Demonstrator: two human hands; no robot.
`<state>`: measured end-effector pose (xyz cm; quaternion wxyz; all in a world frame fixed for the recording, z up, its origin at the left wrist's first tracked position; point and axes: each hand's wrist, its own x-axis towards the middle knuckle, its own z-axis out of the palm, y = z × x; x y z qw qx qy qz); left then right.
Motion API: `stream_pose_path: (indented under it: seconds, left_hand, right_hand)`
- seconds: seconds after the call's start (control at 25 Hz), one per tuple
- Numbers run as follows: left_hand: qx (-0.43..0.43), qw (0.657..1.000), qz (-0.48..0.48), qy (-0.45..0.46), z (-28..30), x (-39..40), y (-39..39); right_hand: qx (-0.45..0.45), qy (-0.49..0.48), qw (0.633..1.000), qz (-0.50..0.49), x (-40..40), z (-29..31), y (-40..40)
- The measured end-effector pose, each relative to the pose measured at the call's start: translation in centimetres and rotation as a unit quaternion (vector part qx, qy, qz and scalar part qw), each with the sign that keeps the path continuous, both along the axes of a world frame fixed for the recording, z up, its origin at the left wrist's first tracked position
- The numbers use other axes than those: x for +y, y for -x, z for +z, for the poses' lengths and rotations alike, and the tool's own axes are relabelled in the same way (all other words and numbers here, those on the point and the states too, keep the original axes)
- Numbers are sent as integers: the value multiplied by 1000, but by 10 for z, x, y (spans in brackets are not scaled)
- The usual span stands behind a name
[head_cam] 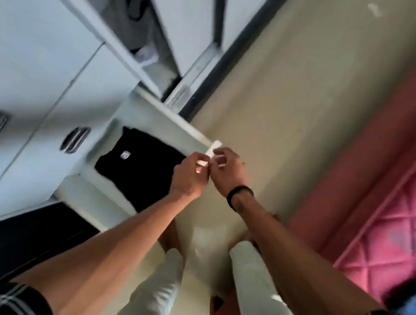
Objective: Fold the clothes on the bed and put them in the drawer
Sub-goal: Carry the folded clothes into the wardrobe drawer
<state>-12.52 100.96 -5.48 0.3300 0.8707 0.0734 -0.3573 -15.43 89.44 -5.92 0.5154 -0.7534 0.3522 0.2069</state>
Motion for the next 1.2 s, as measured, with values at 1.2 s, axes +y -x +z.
stream_pose_path:
  seconds: [1.2]
  left_hand:
    - [229,902,-364,-32,43,-437,312]
  right_hand:
    - [54,-186,755,-627,-372,48,508]
